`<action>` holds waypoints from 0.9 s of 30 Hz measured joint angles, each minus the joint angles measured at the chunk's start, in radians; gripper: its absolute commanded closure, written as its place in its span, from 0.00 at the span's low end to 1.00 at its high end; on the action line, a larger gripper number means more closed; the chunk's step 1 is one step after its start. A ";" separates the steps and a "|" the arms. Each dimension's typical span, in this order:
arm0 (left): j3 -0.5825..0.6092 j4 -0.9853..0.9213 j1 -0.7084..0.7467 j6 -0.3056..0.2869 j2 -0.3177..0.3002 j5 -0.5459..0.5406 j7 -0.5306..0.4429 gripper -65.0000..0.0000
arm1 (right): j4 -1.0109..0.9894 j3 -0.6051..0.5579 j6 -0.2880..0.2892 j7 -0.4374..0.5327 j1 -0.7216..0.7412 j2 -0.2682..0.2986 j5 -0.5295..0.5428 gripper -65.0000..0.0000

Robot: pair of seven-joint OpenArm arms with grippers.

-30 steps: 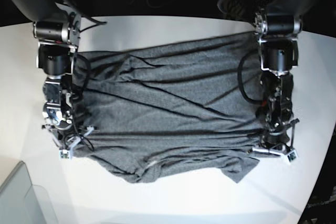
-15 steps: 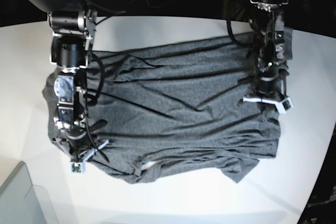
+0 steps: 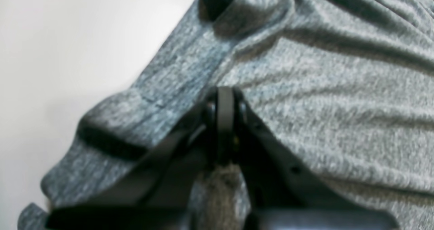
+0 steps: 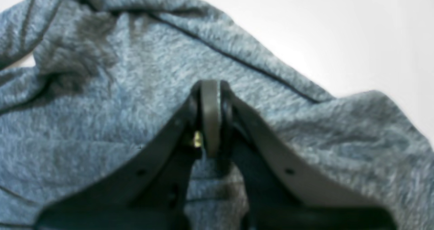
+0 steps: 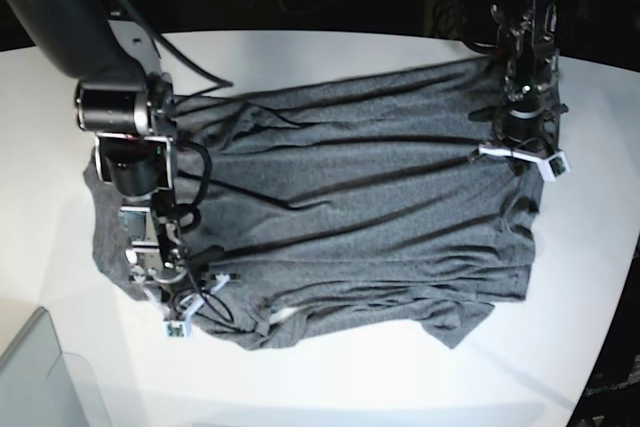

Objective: Layout the t-shirt on the table in an organized manner, then fold the t-shirt properly
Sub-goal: 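Slide both grippers along the shirt's sides toward the collar edge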

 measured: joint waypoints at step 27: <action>-0.117 0.190 -0.049 0.005 0.016 -0.011 0.048 0.99 | 0.297 0.106 -0.222 0.098 -0.132 0.012 0.007 1.00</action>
